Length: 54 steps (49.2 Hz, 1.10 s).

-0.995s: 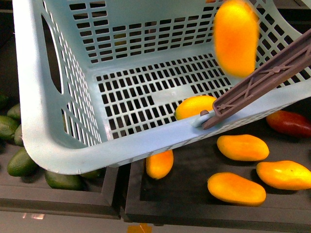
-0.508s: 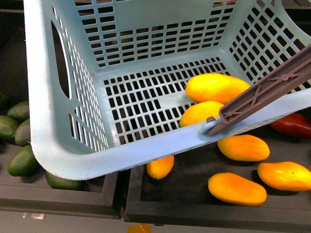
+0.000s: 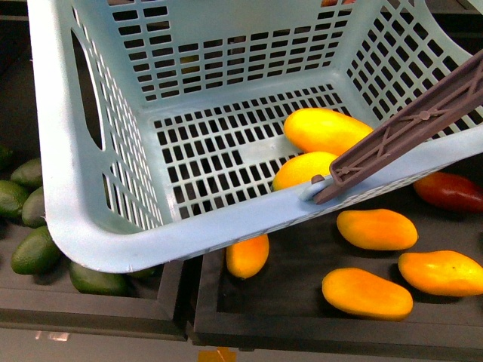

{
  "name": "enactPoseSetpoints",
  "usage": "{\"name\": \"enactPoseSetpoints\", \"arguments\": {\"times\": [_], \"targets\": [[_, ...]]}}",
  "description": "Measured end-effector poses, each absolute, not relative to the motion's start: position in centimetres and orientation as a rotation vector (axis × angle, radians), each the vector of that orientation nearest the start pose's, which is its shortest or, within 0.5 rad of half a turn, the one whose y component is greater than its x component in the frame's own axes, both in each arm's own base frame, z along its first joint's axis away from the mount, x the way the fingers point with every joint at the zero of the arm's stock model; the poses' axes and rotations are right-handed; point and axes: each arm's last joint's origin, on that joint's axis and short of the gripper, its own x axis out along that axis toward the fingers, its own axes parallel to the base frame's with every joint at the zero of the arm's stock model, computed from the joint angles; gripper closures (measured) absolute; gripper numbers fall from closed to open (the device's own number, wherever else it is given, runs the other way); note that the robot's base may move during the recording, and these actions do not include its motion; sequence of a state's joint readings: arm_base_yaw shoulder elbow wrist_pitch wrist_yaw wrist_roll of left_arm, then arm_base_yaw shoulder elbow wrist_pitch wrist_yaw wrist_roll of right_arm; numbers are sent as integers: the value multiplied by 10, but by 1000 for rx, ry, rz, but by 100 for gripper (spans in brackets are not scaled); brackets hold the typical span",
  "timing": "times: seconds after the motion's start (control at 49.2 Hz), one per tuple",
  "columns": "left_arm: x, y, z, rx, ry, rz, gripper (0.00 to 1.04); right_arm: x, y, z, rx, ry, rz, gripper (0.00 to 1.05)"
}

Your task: Pick lemon and mango into basket

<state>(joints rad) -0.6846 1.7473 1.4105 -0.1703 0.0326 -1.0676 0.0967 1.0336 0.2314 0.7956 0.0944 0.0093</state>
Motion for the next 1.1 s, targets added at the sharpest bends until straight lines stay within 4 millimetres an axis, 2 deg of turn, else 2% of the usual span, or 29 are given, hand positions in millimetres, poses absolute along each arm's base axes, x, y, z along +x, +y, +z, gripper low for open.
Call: {"name": "enactPoseSetpoints", "arguments": {"times": [0.264, 0.63, 1.097], "targets": [[311, -255, 292, -837, 804, -364, 100, 166, 1, 182, 6, 10, -1, 103], [311, -255, 292, -837, 803, -363, 100, 140, 0, 167, 6, -1, 1, 103], [311, -255, 292, -837, 804, -365, 100, 121, 0, 172, 6, -17, 0, 103]]}}
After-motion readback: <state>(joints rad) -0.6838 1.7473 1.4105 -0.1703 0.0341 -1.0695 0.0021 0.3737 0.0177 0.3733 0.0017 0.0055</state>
